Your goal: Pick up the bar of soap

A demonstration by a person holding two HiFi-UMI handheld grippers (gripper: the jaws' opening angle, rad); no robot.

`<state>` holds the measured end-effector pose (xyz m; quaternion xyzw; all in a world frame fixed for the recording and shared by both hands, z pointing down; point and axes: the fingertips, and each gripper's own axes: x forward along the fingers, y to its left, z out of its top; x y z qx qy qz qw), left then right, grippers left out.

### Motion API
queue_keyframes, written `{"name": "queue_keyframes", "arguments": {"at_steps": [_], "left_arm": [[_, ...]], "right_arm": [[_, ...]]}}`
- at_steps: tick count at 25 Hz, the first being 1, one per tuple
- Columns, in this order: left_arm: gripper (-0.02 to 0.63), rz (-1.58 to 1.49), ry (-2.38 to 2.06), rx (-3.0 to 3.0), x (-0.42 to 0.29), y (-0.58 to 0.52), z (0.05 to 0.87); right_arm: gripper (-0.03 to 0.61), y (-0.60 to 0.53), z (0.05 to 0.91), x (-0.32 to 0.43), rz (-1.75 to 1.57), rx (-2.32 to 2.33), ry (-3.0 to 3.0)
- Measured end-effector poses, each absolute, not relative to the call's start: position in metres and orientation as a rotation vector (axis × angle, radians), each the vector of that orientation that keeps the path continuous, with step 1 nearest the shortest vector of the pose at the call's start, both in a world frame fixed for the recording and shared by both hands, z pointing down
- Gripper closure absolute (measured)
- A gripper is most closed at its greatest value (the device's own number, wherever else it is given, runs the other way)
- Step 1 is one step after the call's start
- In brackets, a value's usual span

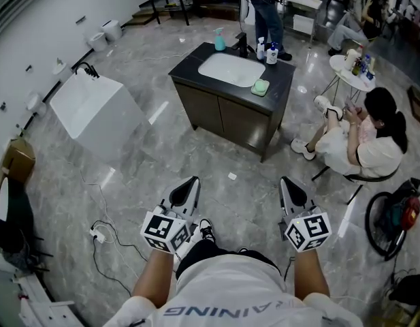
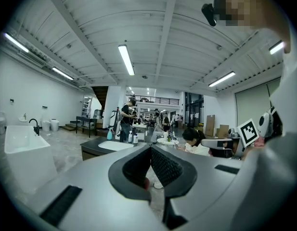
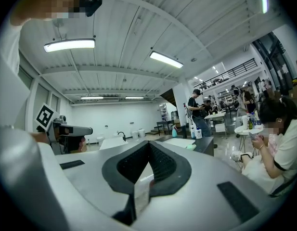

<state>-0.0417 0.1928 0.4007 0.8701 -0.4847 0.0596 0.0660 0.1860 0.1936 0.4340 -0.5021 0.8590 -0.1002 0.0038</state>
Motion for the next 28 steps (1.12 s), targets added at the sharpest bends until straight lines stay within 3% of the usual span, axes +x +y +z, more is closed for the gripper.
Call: {"name": "queue_keyframes", "arguments": {"at_steps": [11, 28], "left_arm": [[0.606, 0.183, -1.363, 2.678, -0.037, 0.116, 0.405], [0.606, 0.171, -1.209, 2.758, -0.119, -0.02, 0.406]], "right_arm": [[0.565, 0.138, 0.433, 0.199, -0.29, -1.728, 2.624], [0.565, 0.025, 0.428, 0.105, -0.301, -1.916, 2.658]]}}
